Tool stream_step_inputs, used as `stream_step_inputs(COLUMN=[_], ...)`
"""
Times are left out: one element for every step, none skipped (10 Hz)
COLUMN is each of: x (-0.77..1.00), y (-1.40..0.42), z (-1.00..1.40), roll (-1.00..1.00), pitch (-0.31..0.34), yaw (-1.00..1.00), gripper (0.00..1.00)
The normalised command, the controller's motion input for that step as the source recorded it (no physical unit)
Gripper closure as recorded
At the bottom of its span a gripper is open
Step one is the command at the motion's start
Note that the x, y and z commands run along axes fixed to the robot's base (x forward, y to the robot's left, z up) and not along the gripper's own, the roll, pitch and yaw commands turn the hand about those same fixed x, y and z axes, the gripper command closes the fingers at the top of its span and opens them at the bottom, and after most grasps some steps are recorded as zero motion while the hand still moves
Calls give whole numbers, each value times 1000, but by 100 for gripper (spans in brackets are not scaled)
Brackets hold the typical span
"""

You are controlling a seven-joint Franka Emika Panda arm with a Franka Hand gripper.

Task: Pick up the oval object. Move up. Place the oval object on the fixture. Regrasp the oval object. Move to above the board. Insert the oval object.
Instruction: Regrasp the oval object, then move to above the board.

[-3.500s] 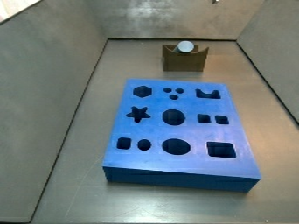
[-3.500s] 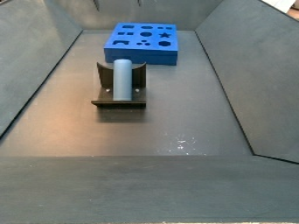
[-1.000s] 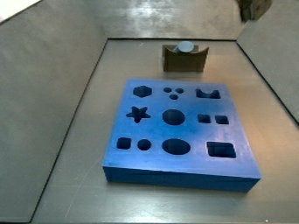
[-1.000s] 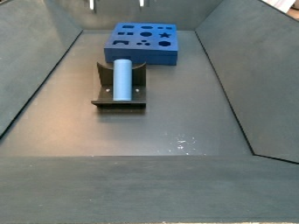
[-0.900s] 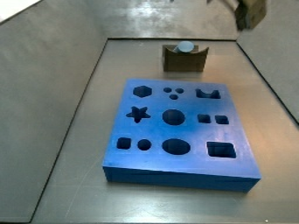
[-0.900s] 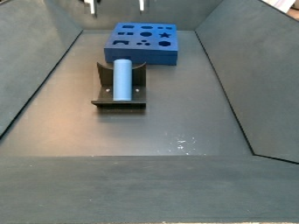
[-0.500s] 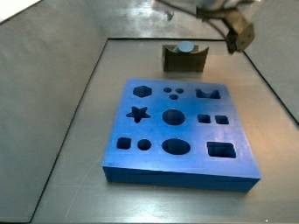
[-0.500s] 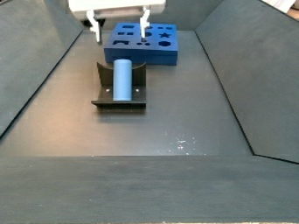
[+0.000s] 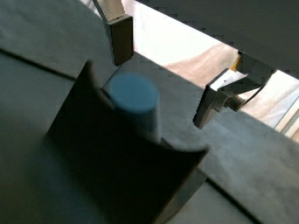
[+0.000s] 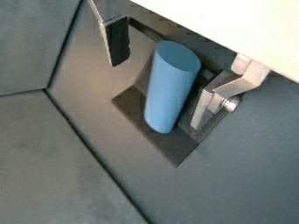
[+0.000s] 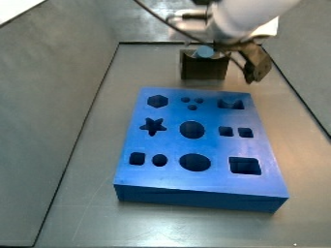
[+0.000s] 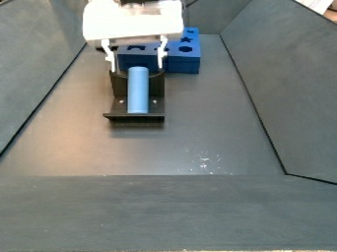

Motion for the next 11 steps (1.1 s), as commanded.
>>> stream_step_inputs(x=[80,73,73,0,145,142,134,127,121,113,106], y=[10,7,8,0,173,171,163,154,149,142,136], z=[-604,-406,-262,0,1000,1000,1000,1000,1000,1000,1000], roll=[54,48,45,0,-51,-59,-65,-48,-35,-34,-32], pitch=[-55,-47,-40,0,-38,-36,-31,-33,-30,-14,1], yaw=[4,-3,-7,0,152,137,100,67,42,17,4], gripper=[0,0,0,100,100,100,100,100,100,100,100])
